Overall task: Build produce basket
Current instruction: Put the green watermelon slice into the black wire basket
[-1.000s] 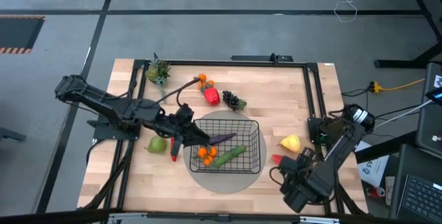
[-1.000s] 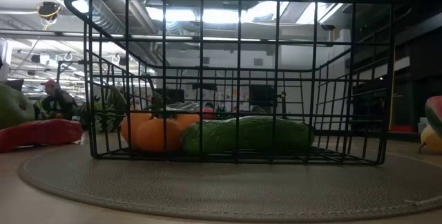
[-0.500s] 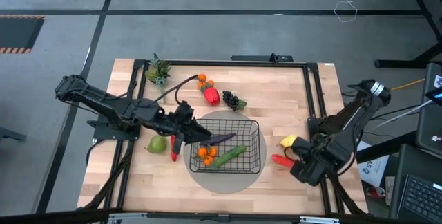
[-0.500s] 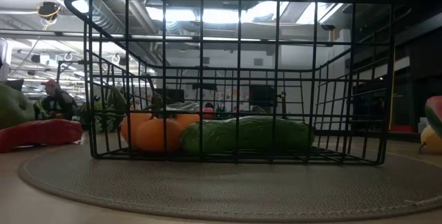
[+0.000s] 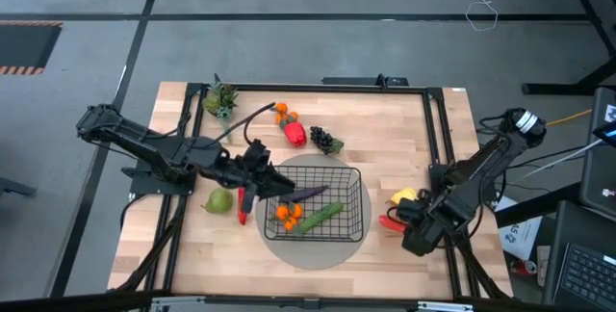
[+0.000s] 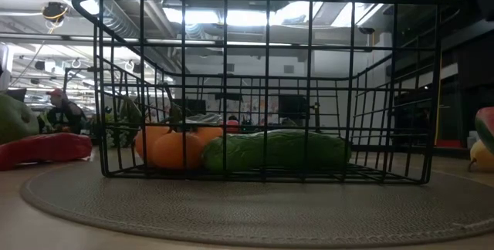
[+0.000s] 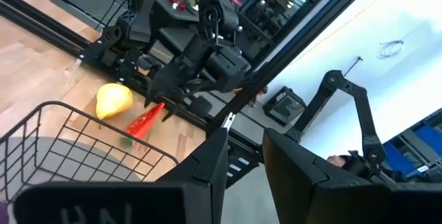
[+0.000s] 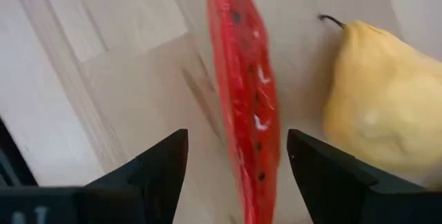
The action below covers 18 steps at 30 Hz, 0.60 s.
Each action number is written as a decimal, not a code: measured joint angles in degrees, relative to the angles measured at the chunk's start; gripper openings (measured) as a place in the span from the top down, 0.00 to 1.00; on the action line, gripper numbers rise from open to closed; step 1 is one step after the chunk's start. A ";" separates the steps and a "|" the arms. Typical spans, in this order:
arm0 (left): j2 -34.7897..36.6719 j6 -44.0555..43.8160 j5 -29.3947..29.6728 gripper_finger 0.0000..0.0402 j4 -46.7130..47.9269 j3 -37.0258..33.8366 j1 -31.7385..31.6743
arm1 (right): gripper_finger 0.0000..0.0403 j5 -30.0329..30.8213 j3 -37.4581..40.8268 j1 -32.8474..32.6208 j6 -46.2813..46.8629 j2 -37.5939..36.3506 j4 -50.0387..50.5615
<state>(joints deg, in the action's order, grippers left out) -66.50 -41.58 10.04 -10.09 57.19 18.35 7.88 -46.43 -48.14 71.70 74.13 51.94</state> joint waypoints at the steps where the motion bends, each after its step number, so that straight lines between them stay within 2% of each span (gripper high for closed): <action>1: 0.00 0.00 0.00 0.78 0.00 0.00 -0.06 | 0.38 0.07 0.75 0.04 -0.28 0.02 -1.25; 11: 0.00 0.11 0.04 0.78 0.15 0.00 -0.06 | 0.40 0.64 5.99 1.16 2.86 2.95 -7.22; 18: 0.00 3.14 -0.02 0.78 0.22 0.00 -0.06 | 0.52 0.59 6.60 1.16 5.61 3.02 -12.62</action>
<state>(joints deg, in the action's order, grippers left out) -66.50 -38.45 10.03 -9.87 57.19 18.28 8.47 -39.83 -46.98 77.31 77.14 39.32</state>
